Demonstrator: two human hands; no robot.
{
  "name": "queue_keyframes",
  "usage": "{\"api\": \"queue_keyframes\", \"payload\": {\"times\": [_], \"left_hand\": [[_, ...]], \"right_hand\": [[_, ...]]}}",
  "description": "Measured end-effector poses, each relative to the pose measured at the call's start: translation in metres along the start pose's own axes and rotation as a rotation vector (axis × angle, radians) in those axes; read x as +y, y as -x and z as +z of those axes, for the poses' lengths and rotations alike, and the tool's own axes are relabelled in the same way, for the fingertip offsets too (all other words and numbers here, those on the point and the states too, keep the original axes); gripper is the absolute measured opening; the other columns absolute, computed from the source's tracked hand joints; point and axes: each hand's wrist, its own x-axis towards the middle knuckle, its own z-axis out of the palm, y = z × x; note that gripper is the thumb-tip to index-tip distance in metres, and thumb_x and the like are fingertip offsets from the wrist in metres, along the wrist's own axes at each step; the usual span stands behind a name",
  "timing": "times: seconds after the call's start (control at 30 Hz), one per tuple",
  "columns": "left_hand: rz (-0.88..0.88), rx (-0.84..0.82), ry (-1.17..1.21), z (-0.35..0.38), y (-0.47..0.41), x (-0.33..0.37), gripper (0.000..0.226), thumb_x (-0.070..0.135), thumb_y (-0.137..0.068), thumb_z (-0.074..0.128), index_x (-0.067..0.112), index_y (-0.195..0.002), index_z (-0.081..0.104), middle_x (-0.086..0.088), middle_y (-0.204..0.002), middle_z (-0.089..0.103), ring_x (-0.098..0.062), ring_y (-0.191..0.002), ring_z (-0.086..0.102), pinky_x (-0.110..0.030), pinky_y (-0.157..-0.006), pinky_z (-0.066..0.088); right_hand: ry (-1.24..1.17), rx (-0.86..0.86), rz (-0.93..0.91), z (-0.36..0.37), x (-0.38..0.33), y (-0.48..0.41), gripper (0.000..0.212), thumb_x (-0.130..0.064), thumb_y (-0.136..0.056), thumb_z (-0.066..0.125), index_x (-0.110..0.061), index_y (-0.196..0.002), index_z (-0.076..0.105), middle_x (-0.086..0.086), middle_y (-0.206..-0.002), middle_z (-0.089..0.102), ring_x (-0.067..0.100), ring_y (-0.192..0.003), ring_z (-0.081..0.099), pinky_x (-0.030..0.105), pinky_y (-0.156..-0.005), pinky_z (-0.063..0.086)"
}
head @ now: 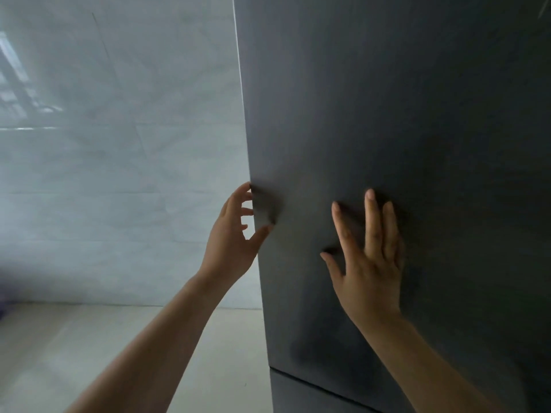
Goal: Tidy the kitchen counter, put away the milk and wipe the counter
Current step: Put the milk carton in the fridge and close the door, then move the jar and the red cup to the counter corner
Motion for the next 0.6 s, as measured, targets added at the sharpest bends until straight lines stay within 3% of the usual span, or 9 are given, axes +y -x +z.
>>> {"api": "queue_keyframes", "payload": {"times": [0.13, 0.23, 0.3, 0.4, 0.53, 0.6], "left_hand": [[-0.004, 0.007, -0.107, 0.001, 0.007, 0.000, 0.076, 0.025, -0.079, 0.070, 0.030, -0.141, 0.026, 0.013, -0.122, 0.049, 0.004, -0.094, 0.052, -0.022, -0.081, 0.046], [-0.052, -0.016, -0.237, 0.000, 0.029, -0.001, 0.074, 0.035, -0.083, 0.064, 0.030, -0.144, 0.022, 0.006, -0.136, 0.046, -0.004, -0.108, 0.050, -0.025, -0.087, 0.043], [-0.092, -0.030, -0.321, 0.002, 0.055, -0.006, 0.069, 0.040, -0.085, 0.060, 0.029, -0.143, 0.025, 0.004, -0.140, 0.044, -0.010, -0.118, 0.049, -0.027, -0.090, 0.042], [-0.164, -0.060, -0.361, 0.006, 0.113, -0.017, 0.061, 0.039, -0.087, 0.058, 0.026, -0.140, 0.033, 0.003, -0.140, 0.044, -0.016, -0.123, 0.048, -0.030, -0.092, 0.044], [-0.375, -0.136, -0.401, 0.009, 0.208, -0.026, 0.055, 0.044, -0.088, 0.052, 0.027, -0.138, 0.037, 0.005, -0.140, 0.045, -0.013, -0.123, 0.047, -0.031, -0.097, 0.043], [-0.505, -0.146, -0.391, 0.010, 0.255, -0.025, 0.052, 0.047, -0.087, 0.050, 0.029, -0.135, 0.041, 0.008, -0.137, 0.047, -0.009, -0.120, 0.048, -0.026, -0.093, 0.041]], "right_hand": [[-0.072, -0.029, -0.047, -0.003, 0.003, 0.002, 0.076, -0.041, -0.080, 0.066, -0.023, -0.145, 0.029, 0.011, -0.154, 0.009, 0.033, -0.142, 0.005, 0.040, -0.110, 0.013], [-0.182, -0.072, -0.084, -0.006, 0.005, 0.011, 0.074, -0.049, -0.083, 0.061, -0.023, -0.145, 0.029, 0.011, -0.155, 0.012, 0.031, -0.143, 0.004, 0.036, -0.115, 0.006], [-0.302, -0.130, -0.107, -0.007, 0.005, 0.025, 0.070, -0.051, -0.085, 0.057, -0.021, -0.143, 0.032, 0.012, -0.155, 0.017, 0.030, -0.144, 0.009, 0.035, -0.115, 0.012], [-0.527, -0.329, -0.098, -0.010, 0.007, 0.059, 0.065, -0.053, -0.088, 0.049, -0.018, -0.141, 0.036, 0.010, -0.153, 0.024, 0.023, -0.142, 0.019, 0.025, -0.111, 0.019], [-0.778, -0.664, 0.073, -0.017, 0.006, 0.120, 0.066, -0.060, -0.086, 0.035, -0.020, -0.140, 0.036, 0.001, -0.150, 0.029, 0.002, -0.134, 0.021, -0.001, -0.100, 0.011], [-0.852, -0.818, 0.118, -0.018, 0.005, 0.151, 0.067, -0.062, -0.084, 0.034, -0.021, -0.138, 0.039, -0.002, -0.147, 0.034, 0.002, -0.133, 0.026, 0.002, -0.102, 0.016]]}}
